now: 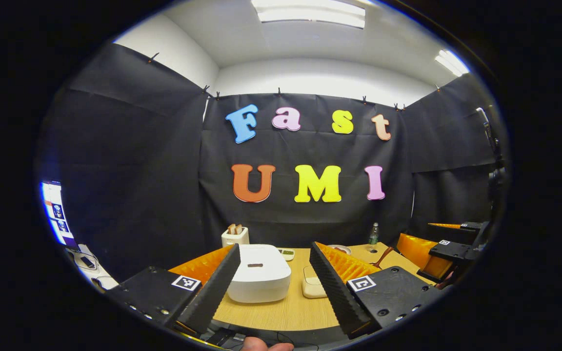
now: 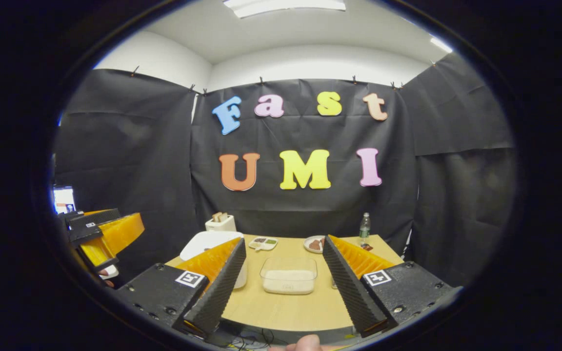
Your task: Close the left gripper, press the button to open the rice cooker; take a wooden spoon from the chopstick holder with the right hand, scoop a spoonful of rice and pour it into the rice cooker, then put the wooden spoon back into the chopstick holder.
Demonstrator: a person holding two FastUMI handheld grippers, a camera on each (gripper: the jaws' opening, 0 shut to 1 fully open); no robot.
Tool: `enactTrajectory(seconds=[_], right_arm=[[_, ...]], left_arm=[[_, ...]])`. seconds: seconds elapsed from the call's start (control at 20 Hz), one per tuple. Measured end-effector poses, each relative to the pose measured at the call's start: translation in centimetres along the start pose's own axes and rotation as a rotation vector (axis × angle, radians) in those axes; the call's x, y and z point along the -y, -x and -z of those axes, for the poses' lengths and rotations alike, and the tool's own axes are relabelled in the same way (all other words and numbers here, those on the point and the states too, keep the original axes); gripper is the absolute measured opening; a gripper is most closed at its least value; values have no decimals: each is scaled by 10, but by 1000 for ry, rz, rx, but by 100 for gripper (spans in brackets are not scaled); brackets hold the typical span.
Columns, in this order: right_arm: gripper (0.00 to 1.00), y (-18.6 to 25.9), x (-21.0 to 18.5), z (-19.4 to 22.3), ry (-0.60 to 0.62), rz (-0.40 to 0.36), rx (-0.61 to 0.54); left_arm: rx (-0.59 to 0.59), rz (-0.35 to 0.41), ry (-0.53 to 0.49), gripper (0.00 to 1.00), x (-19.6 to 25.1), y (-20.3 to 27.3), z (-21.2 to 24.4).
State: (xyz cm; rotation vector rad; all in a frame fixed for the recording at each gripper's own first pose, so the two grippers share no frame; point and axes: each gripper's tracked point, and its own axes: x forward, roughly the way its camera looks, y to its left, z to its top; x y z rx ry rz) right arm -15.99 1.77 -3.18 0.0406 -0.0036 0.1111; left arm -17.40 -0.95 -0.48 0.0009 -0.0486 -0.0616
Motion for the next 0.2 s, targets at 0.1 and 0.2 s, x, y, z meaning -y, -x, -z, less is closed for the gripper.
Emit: enactTrajectory(seconds=[0.1, 0.2], right_arm=[[99, 3, 0, 2, -2, 0, -3], [99, 5, -1, 2, -6, -1, -1]], left_arm=[[-2, 0, -5, 94, -1, 3, 1], [-2, 4, -6, 94, 1, 6, 1]])
